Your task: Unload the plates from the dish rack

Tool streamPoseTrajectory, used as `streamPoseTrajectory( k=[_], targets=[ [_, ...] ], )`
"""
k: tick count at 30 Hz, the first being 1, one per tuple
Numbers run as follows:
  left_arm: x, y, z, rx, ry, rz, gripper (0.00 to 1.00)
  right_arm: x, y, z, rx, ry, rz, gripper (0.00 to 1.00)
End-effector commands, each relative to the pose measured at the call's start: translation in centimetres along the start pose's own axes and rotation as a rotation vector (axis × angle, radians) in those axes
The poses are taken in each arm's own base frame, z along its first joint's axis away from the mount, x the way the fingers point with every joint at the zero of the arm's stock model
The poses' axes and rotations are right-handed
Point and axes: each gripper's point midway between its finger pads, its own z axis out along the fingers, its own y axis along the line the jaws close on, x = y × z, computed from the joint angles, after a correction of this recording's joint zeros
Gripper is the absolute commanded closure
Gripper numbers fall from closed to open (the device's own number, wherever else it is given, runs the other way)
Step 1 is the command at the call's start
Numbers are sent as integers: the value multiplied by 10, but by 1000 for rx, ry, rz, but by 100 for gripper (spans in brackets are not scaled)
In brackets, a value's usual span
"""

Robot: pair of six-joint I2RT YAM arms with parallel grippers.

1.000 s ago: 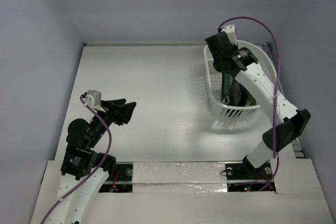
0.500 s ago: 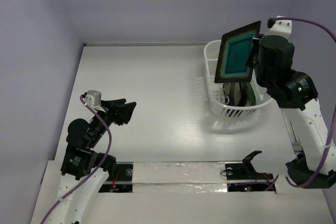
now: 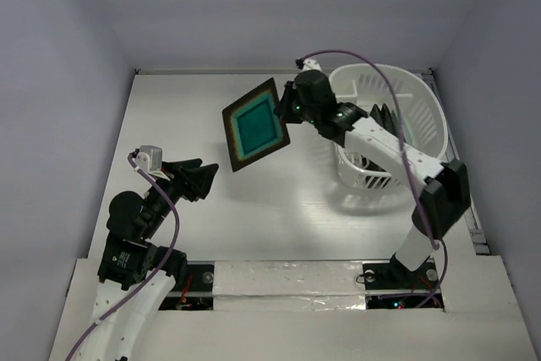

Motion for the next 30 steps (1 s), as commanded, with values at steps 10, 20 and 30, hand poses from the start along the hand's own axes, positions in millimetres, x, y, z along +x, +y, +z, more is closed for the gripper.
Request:
streamPoseTrajectory(
  k=[10,20,30],
  targets=[
    [-7,-2,2,7,-28,0,49,-37,100,82,-352,-171,360,100],
    [-5,-2,4,6,-19,-2,49,34,81,153,-297,-34,455,100],
    [-4,-1,5,4,-11,-5,49,87,68,170,-261,88,462,70]
  ],
)
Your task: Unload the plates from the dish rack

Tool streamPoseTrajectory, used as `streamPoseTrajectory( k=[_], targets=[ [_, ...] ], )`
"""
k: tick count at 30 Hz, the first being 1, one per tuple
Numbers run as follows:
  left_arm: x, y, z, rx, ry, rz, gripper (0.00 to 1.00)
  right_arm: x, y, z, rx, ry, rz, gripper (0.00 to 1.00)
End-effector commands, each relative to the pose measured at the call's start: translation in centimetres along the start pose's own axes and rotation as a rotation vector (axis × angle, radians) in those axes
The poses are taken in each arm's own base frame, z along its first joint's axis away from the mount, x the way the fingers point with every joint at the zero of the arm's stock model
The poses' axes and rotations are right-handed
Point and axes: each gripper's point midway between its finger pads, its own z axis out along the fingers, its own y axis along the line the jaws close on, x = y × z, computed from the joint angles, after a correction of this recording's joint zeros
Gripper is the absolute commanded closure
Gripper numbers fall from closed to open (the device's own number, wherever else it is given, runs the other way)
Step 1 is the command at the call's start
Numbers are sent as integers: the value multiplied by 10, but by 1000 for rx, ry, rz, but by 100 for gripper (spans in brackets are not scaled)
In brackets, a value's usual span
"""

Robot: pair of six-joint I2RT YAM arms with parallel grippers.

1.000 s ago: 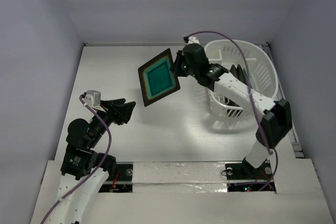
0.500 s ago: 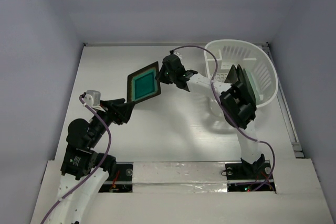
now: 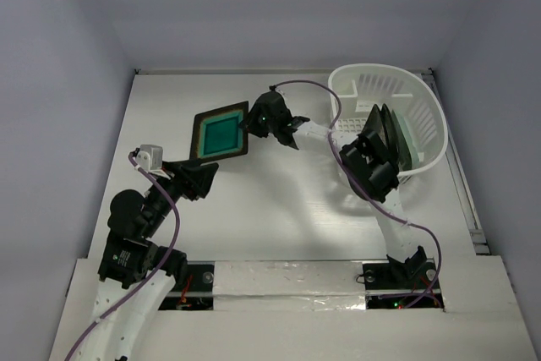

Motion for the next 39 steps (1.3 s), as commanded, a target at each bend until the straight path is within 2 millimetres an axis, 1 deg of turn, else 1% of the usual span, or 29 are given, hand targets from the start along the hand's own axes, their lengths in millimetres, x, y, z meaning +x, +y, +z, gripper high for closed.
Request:
streamPoseTrajectory(
  k=[1,2,3,10,13,14,15,18,21,23,25,28,30,31,32,34,35,36,37,38,39],
  targets=[
    [-5,-4,3,21,-17,3,49,-20,59,-11,-186,-54,34,65],
    [-5,-4,3,21,-17,4,49,-18,57,-11,-181,-49,34,62],
    [-5,-4,3,21,-17,3,49,-17,55,-11,-175,-46,30,61],
    [-5,-4,3,21,-17,3,49,-7,37,-11,-125,-22,16,60],
    [-5,-4,3,18,-18,1,49,-4,35,-12,-114,-7,3,50],
    [-5,-4,3,18,-18,1,49,-4,33,-13,-106,-4,-4,48],
    [-6,-4,3,19,-19,1,49,-4,33,-13,-104,-5,-16,42],
    [-6,-4,3,20,-22,2,49,-2,29,-15,-83,9,-34,35],
    [-6,-4,2,20,-22,2,49,2,25,-15,-63,33,-55,24],
    [-6,-5,2,21,-23,2,49,4,20,-16,-32,52,-66,21],
    [-7,-5,2,22,-26,5,49,1,18,-20,-15,41,-77,16],
    [-8,-5,1,22,-29,7,49,2,7,-24,31,40,-100,10],
    [-8,-5,0,22,-33,7,49,1,5,-26,44,40,-119,9],
    [-9,-5,0,22,-33,7,49,-3,3,-27,62,23,-124,8],
    [-8,-5,0,22,-33,7,49,-7,7,-32,59,12,-130,8],
    [-9,-6,0,25,-35,8,49,-12,8,-38,68,-2,-152,8],
    [-9,-6,0,23,-36,8,49,-19,16,-47,57,-20,-161,8],
    [-9,-6,0,25,-35,8,49,-24,17,-51,65,-34,-186,8],
    [-8,-5,0,23,-34,8,49,-22,22,-58,61,-39,-205,9],
    [-9,-6,0,23,-36,8,49,-27,24,-63,62,-52,-215,11],
    [-8,-6,0,24,-34,8,49,-34,40,-78,43,-86,-243,16]
  ],
)
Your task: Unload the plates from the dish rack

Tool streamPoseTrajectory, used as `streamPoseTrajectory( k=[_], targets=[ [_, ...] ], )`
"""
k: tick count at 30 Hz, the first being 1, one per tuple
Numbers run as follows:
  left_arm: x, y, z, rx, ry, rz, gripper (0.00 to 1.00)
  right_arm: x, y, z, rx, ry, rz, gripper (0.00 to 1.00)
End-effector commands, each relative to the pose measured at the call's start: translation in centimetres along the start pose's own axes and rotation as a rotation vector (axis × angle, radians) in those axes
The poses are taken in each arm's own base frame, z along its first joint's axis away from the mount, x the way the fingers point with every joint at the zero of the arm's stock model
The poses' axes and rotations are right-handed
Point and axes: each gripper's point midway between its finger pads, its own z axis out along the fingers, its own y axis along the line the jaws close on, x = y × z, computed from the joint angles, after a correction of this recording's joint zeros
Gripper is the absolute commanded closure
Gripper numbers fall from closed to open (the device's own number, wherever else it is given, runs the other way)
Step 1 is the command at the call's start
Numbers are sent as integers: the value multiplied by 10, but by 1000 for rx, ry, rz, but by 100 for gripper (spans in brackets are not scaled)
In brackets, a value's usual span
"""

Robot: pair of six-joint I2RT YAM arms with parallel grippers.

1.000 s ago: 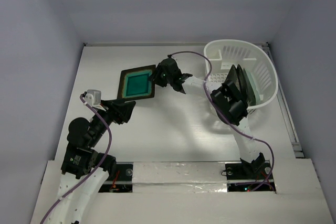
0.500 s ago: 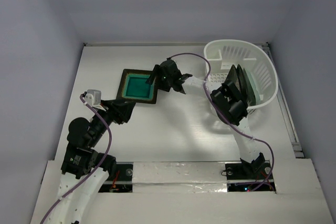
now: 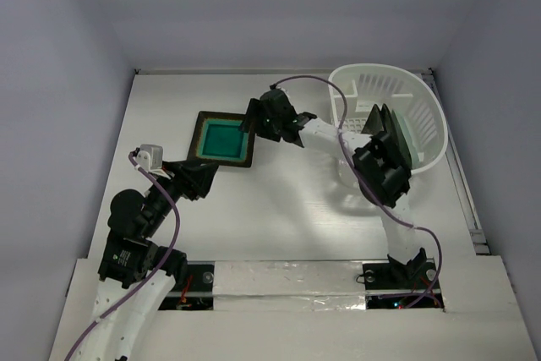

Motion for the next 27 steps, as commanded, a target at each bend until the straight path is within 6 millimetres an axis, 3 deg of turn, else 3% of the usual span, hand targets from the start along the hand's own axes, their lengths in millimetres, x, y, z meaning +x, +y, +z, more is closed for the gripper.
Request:
streamPoseTrajectory(
  k=[1,2,3,4,6,7,12,13,17,19,24,26,27],
  targets=[
    [-9,-6,-1,24,-37,9,49,-43,43,-60,-65,-149,-92,21],
    [-9,-6,0,24,-36,9,49,-44,48,-71,-75,-167,-108,27],
    [-9,-6,0,22,-37,9,49,-60,58,-96,-98,-220,-127,38],
    [-8,-5,0,22,-33,8,49,-58,51,-104,-89,-226,-141,68],
    [-8,-5,1,19,-30,7,49,-73,45,-129,-55,-293,-196,92],
    [-8,-5,1,21,-30,8,49,-87,45,-159,-38,-341,-219,100],
    [-9,-5,-1,17,-37,8,49,-130,-20,-246,332,-509,-407,100],
    [-10,-6,-1,23,-38,11,49,-132,-42,-259,415,-489,-428,100],
    [-10,-7,-1,30,-39,12,49,-146,-92,-317,574,-500,-422,100],
    [-9,-7,-1,29,-36,11,49,-144,-112,-327,600,-466,-418,100],
    [-8,-7,0,28,-32,10,49,-169,-181,-381,805,-498,-339,100],
    [-8,-6,1,27,-29,10,49,-168,-182,-385,790,-489,-343,100],
    [-7,-6,1,26,-28,9,49,-167,-177,-383,757,-479,-354,94]
  ],
)
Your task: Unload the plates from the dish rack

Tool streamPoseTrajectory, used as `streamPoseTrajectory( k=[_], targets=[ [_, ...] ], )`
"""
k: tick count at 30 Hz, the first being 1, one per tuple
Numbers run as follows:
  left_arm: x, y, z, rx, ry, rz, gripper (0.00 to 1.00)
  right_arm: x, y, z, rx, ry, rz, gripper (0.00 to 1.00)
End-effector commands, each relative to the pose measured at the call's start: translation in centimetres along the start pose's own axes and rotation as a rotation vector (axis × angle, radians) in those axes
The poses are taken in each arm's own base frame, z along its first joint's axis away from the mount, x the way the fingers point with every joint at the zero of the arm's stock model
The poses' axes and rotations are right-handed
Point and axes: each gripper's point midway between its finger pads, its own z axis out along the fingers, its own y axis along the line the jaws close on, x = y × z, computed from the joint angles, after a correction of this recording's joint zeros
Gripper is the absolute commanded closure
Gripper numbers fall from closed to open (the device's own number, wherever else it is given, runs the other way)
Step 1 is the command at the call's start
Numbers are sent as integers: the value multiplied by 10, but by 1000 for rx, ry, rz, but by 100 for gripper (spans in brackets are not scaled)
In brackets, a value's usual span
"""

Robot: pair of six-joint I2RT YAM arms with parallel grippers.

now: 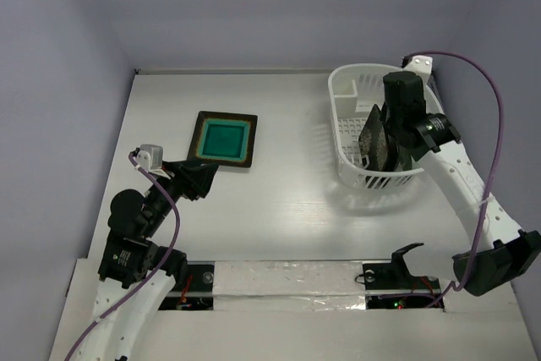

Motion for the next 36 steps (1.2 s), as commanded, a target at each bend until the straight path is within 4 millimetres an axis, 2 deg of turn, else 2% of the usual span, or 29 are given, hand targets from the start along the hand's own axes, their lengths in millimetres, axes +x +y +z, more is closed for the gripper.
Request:
streamPoseTrajectory(
  k=[1,2,4,9,12,26,36],
  targets=[
    [-7,-6,1,28,-30,10,49,2,-11,-13,-28,10,-68,72],
    [-7,-6,1,28,-30,10,49,4,-10,-13,-33,19,-75,63],
    [-8,-6,1,28,-30,10,49,11,-11,-11,-24,49,-96,55],
    [-8,-6,1,28,-30,10,49,33,-15,4,62,137,-162,57],
    [-7,-6,1,27,-28,9,49,41,-9,9,47,171,-175,57],
    [-8,-8,-1,36,-34,12,49,65,3,20,21,251,-217,59],
    [-10,-9,-2,39,-39,13,49,79,2,34,72,295,-275,59]
  ],
)
